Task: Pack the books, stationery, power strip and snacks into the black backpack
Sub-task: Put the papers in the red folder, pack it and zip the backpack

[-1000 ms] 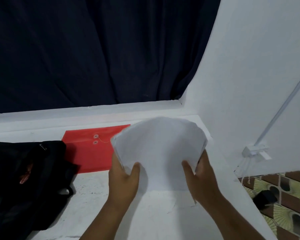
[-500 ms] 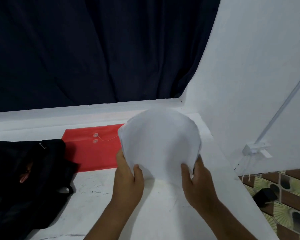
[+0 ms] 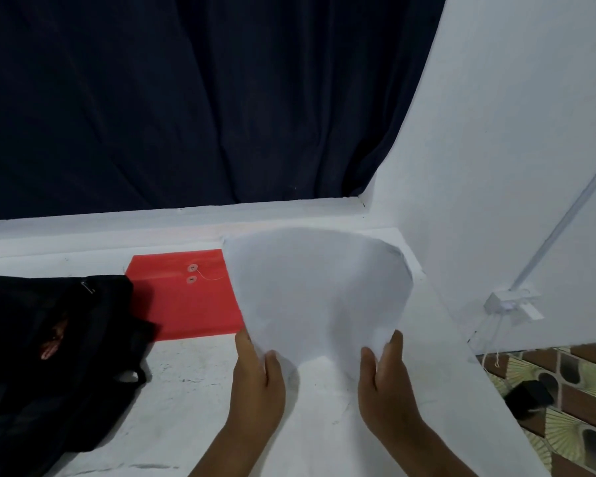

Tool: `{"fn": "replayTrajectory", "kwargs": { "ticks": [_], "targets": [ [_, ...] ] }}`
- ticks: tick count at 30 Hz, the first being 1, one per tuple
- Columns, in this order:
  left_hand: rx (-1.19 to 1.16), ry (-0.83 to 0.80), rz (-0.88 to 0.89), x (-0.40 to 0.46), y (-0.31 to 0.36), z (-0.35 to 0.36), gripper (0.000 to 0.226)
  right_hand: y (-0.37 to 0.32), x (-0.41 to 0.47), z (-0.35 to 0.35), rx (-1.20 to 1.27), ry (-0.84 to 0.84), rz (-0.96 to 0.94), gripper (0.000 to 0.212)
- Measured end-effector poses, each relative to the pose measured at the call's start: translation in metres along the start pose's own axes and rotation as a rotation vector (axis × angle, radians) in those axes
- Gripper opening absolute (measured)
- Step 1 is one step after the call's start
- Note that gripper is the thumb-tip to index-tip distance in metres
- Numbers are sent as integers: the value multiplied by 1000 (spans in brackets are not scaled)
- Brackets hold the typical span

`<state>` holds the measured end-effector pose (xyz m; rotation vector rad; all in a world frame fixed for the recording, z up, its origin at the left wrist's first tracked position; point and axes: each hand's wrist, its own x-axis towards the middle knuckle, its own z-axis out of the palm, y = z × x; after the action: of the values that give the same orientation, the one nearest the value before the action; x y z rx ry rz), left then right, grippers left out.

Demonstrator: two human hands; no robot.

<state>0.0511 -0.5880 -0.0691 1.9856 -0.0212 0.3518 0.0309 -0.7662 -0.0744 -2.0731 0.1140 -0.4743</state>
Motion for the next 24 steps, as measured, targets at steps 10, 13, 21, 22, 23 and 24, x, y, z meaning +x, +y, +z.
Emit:
{"fn": "replayTrajectory", "kwargs": {
  "ticks": [10, 13, 21, 22, 23, 24],
  "targets": [
    [40, -27, 23, -5, -11, 13, 28, 3, -4, 2, 8, -74, 61, 35],
    [3, -16, 1, -9, -10, 13, 31, 0, -8, -2, -3, -78, 70, 38],
    [-26, -72, -79, -11, -15, 12, 37, 5, -10, -3, -24, -151, 153, 37],
    [-36, -69, -84, -12, -12, 11, 38, 5, -12, -4, -20, -160, 163, 39],
    [-33, -63, -83, -12, -11, 10, 38, 5, -13, -5, -32, -161, 159, 39],
    [-22, -57, -84, -11, -11, 9, 37, 7, -14, -5, -50, -154, 149, 37]
  ]
}}
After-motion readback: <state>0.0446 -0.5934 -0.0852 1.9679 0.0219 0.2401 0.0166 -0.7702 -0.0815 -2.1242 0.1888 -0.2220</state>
